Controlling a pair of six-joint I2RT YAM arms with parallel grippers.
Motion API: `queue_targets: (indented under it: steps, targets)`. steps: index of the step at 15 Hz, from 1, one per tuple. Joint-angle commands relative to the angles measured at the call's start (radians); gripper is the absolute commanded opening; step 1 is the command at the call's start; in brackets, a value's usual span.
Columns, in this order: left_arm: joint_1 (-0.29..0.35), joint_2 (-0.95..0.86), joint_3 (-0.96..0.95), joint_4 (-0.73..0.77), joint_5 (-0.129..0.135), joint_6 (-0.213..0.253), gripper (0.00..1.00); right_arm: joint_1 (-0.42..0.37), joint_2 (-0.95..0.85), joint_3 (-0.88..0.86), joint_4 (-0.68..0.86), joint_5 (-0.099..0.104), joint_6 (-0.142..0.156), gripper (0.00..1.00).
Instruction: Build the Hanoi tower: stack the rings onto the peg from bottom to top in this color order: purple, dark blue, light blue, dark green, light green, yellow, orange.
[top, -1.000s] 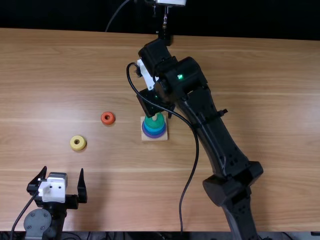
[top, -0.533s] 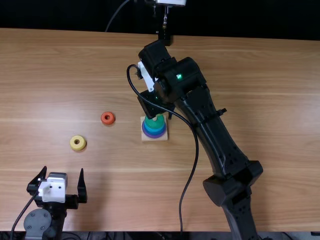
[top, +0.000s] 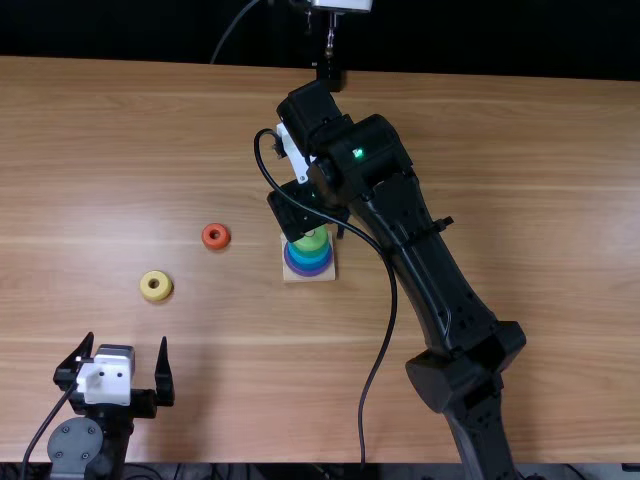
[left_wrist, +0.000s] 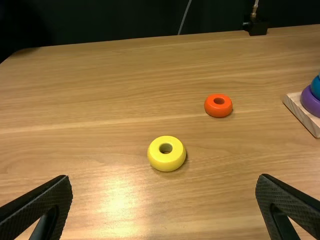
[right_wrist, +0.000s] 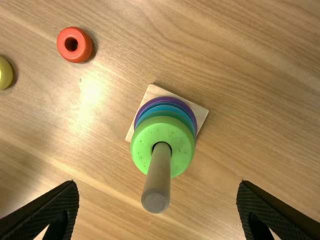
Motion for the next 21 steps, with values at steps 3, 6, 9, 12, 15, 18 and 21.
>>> queue_targets:
  steps: [3, 6, 9, 12, 15, 18, 21]
  targets:
    - [-0.005, -0.012, -0.106, -0.080, 0.007, -0.002, 1.00, -0.018, -0.198, -0.121, 0.015, 0.010, -0.004, 1.00]
    - [-0.005, -0.012, -0.106, -0.080, 0.007, -0.002, 1.00, -0.125, -0.486, -0.526, 0.459, 0.012, -0.004, 1.00]
    - [-0.005, -0.012, -0.106, -0.080, 0.007, -0.002, 1.00, -0.263, -0.818, -1.011, 0.965, 0.074, -0.006, 1.00]
    - [-0.005, -0.012, -0.106, -0.080, 0.007, -0.002, 1.00, -0.409, -1.065, -1.375, 1.230, 0.104, -0.013, 1.00]
    - [-0.005, -0.012, -0.106, -0.080, 0.007, -0.002, 1.00, -0.464, -1.279, -1.602, 1.298, 0.102, -0.011, 1.00]
    - [-0.005, -0.012, -0.106, -0.080, 0.007, -0.002, 1.00, -0.479, -1.556, -1.841, 1.339, 0.102, -0.011, 1.00]
    - [-0.005, -0.012, -0.106, -0.080, 0.007, -0.002, 1.00, -0.579, -1.766, -2.063, 1.377, 0.096, -0.009, 1.00]
